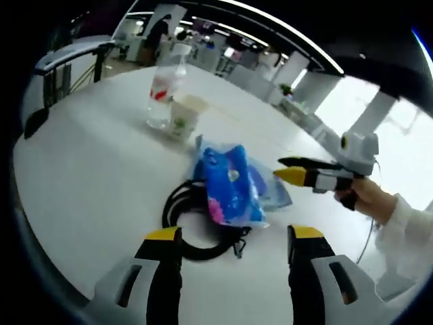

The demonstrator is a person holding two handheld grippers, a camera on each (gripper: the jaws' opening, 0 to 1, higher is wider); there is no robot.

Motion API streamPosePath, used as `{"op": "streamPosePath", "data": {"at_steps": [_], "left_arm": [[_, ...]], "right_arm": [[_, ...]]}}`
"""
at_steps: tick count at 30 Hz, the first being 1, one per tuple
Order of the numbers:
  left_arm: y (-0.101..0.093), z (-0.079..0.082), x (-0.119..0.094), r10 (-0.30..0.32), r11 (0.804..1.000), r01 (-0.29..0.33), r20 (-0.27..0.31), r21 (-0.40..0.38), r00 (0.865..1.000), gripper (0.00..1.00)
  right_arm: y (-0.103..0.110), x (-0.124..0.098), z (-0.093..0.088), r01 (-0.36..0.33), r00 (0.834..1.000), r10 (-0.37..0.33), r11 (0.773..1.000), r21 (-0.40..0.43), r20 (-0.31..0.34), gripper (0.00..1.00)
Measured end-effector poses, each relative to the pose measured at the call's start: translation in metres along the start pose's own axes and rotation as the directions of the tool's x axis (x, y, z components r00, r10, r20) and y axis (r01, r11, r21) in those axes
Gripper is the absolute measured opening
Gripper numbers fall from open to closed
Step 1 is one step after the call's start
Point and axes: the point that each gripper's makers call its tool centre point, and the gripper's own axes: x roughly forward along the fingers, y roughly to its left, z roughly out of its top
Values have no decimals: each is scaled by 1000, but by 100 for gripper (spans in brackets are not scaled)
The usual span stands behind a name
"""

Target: Arrange the tabletop items into an orderly group along one side of the table until the central work area is clear of visible clutter.

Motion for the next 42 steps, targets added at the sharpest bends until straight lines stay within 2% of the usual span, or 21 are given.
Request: {"op": "streamPosePath", "data": {"at_steps": [9, 12, 15, 18, 24, 28, 31, 33, 34, 36, 40, 42], "left_arm": [[0, -4, 14, 11, 999, -12, -28, -33, 1000, 58], [5, -4, 19, 21, 996, -23, -26, -80, 999, 57], [5, -6, 23, 22, 995, -25, -32, -93, 999, 56], [8, -14, 27, 44, 997, -48, -73, -53, 996, 53], [7, -16, 33, 35, 994, -41, -62, -99, 997, 46], [9, -15, 37, 37, 991, -45, -60, -127, 997, 43], [11, -12, 40, 36, 986, -43, -44, -161, 998, 44], [15, -12, 41, 47, 984, -56, -53, -168, 997, 39], [15, -12, 41, 47, 984, -55, -52, -169, 998, 36], [15, -10, 42, 40, 983, -48, -50, -179, 998, 26], [17, -12, 37, 56, 980, -64, -50, -186, 997, 15], [21, -12, 34, 63, 979, -71, -47, -193, 997, 8]], "right_arm": [[3, 23, 17, -58, 998, 58, 994, -97, -2, 48], [2, 29, 20, -78, 997, 79, 990, -117, 3, 47], [-1, 38, 16, -114, 994, 112, 985, -130, -18, 42], [-1, 45, 13, -142, 990, 140, 980, -136, -29, 34], [9, 58, 11, -193, 981, 183, 955, -226, -67, 34], [13, 68, 16, -239, 971, 233, 944, -228, -52, 23], [15, 71, 10, -260, 966, 249, 939, -224, -75, 14], [20, 70, 6, -282, 959, 269, 933, -224, -87, 7], [22, 70, 4, -291, 956, 276, 931, -221, -95, 7], [23, 67, 1, -288, 957, 270, 928, -236, -107, 2], [26, 56, -1, -286, 957, 271, 938, -194, -102, 0], [24, 48, -3, -266, 963, 253, 947, -182, -93, 0]]}}
